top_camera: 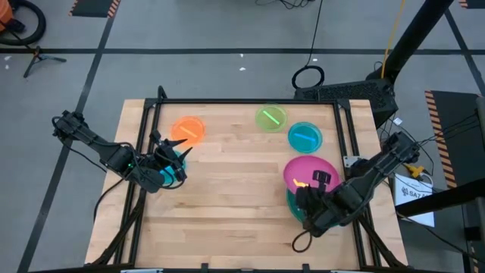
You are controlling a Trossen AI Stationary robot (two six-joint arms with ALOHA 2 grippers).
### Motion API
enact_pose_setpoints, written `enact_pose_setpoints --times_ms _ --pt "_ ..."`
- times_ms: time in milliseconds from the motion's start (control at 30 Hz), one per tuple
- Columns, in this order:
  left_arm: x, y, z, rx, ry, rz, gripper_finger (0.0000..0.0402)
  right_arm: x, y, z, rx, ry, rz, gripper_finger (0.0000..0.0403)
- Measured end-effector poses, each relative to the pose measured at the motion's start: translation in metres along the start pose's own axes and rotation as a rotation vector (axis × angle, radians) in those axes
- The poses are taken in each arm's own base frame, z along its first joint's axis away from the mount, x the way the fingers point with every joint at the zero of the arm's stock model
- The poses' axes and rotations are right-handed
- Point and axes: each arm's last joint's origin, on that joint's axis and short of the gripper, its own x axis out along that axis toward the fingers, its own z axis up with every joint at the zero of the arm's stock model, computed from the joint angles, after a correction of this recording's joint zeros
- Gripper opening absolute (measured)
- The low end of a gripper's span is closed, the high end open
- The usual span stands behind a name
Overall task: Stack plastic plates
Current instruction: Stack the pink plate on top of the light pink plate
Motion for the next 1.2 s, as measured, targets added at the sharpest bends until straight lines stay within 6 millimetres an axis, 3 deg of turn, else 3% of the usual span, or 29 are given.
enact_pose_setpoints --times_ms 533,867,1200 --pt "0.000 0.000 0.000 -0.003 0.000 0.000 0.0154 0.029 0.007 -0.025 -0.081 0.050 -0.107 0.0008" --pt "0.000 0.000 0.000 -0.004 0.000 0.000 0.0154 0.055 0.008 -0.041 -0.093 0.219 -0.073 0.0009" --pt "0.000 0.000 0.000 -0.004 0.000 0.000 0.0154 0.058 0.010 -0.043 -0.018 0.250 -0.046 0.0012"
